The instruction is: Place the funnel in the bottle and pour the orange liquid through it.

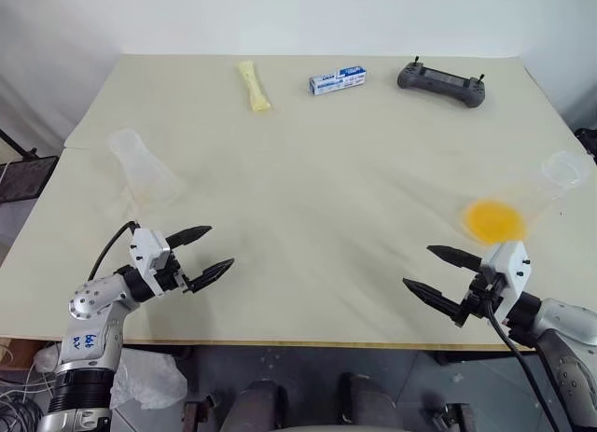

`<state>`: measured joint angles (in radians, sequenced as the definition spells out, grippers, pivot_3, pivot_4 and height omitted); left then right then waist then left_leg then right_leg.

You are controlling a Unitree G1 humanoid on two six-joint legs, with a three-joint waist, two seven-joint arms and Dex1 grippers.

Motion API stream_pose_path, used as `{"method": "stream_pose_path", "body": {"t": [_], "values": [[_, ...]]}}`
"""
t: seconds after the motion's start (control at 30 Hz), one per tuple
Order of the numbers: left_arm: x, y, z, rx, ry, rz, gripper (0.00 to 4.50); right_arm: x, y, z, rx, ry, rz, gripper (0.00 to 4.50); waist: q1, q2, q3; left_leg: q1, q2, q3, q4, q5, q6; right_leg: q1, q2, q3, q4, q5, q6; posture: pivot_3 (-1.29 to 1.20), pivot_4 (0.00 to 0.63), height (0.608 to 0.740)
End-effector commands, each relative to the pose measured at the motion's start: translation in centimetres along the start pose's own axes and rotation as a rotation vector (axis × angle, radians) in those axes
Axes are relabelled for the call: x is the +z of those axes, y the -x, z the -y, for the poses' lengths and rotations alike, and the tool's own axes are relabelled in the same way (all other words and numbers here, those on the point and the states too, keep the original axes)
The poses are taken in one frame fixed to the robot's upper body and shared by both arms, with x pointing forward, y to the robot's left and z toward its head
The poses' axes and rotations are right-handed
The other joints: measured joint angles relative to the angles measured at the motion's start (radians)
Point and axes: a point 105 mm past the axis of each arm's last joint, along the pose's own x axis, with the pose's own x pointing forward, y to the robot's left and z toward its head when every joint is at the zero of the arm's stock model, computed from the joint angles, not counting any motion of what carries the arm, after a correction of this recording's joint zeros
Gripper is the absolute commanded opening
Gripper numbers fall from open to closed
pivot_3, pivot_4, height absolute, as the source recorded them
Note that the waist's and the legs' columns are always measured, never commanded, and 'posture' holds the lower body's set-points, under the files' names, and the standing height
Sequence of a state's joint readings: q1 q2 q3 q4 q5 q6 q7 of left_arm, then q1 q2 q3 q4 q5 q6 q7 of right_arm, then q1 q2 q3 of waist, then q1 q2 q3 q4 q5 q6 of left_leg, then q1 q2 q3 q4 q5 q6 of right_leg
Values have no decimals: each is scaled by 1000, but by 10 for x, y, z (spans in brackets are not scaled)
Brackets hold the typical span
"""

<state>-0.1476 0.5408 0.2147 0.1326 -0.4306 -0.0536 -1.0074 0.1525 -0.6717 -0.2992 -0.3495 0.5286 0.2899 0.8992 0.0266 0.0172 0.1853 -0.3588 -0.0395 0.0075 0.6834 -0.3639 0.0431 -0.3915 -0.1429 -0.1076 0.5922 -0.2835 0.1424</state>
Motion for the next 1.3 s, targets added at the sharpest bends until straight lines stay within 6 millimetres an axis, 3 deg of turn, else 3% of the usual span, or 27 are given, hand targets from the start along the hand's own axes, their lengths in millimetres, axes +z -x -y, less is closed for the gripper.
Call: {"method": "stream_pose_path", "body": {"t": [0.03, 0.4, 0.47, 0.63, 0.8, 1.0, 1.3], "values": [[9, 2, 3, -23, -20, 23, 4500, 7, -1, -5, 9, 25, 30, 4470, 0, 0, 0, 0, 0, 0, 0, 0, 0, 0, 0, 0, 0, 0, 0, 0, 150, 740], [17, 5, -14, 236, -45, 28, 4500, 5, -18, -8, 61, 5, 47, 4470, -2, 0, 0, 1, 0, 0, 0, 0, 0, 0, 0, 1, 1, 0, 0, 0, 150, 740], [23, 12, -13, 278, -26, 48, 4500, 7, -22, -6, 67, 4, 56, 4470, -3, 0, 0, 1, 0, 0, 0, 0, 0, 0, 0, 1, 1, 0, 0, 0, 150, 740], [20, 60, -36, 668, 2, -12, 4500, 9, -35, -1, 110, 9, 67, 4470, -4, 0, 0, 1, 1, 0, 0, 0, 0, 0, 0, 1, 1, 0, 0, 0, 150, 740], [25, 74, -43, 798, 7, 5, 4500, 12, -44, 4, 134, 24, 74, 4470, 7, -1, 0, 1, 0, -1, 2, 0, 0, 1, 0, 1, 1, 0, 0, 0, 150, 740], [37, 61, -81, 924, 32, 61, 4500, 18, -48, 9, 128, 36, 90, 4470, 22, -1, 0, 1, -1, -1, 3, 0, 0, 1, 0, 1, 2, 0, 0, 0, 150, 740], [45, 33, -116, 947, 36, 56, 4500, 16, -38, 6, 92, 34, 82, 4470, 16, -2, 0, 1, -1, 1, 3, 0, -1, 0, 1, 0, 4, 0, 0, 0, 150, 740]]}}
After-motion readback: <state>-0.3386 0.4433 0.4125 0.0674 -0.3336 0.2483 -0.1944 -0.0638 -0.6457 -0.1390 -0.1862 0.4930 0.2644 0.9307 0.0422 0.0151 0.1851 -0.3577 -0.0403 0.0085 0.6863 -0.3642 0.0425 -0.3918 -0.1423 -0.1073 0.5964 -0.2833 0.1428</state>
